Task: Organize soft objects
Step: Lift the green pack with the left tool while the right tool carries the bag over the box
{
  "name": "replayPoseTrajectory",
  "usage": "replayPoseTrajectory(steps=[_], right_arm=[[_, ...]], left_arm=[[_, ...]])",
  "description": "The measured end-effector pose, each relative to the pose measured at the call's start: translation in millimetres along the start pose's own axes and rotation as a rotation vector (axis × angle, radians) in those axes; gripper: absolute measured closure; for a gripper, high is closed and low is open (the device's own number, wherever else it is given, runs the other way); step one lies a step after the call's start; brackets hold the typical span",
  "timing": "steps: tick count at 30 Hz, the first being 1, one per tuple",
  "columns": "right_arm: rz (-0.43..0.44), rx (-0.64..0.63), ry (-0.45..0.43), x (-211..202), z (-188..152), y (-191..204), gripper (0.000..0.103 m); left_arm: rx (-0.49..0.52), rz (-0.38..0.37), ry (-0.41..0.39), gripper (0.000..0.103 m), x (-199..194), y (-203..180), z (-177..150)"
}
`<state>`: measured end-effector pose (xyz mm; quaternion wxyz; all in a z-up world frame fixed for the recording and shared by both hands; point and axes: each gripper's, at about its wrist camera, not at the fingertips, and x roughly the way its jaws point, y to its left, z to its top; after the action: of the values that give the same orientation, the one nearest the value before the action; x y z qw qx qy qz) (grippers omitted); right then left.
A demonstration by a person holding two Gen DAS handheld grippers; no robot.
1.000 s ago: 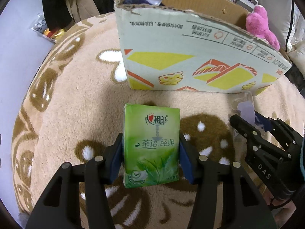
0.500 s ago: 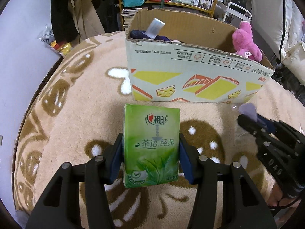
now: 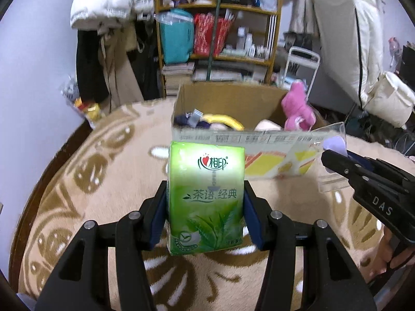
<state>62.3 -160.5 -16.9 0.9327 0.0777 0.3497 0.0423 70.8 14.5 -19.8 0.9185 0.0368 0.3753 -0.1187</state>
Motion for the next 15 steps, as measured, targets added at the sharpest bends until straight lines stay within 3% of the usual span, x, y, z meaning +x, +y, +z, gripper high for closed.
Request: replayPoseTrajectory(steps=[15], right_arm=[[0.018, -0.041, -0.166, -27.2, 35.2, 1.4, 0.077]], left_arm=[[0.073, 0.051, -0.233, 0.051, -33.8, -13.3, 19.2]])
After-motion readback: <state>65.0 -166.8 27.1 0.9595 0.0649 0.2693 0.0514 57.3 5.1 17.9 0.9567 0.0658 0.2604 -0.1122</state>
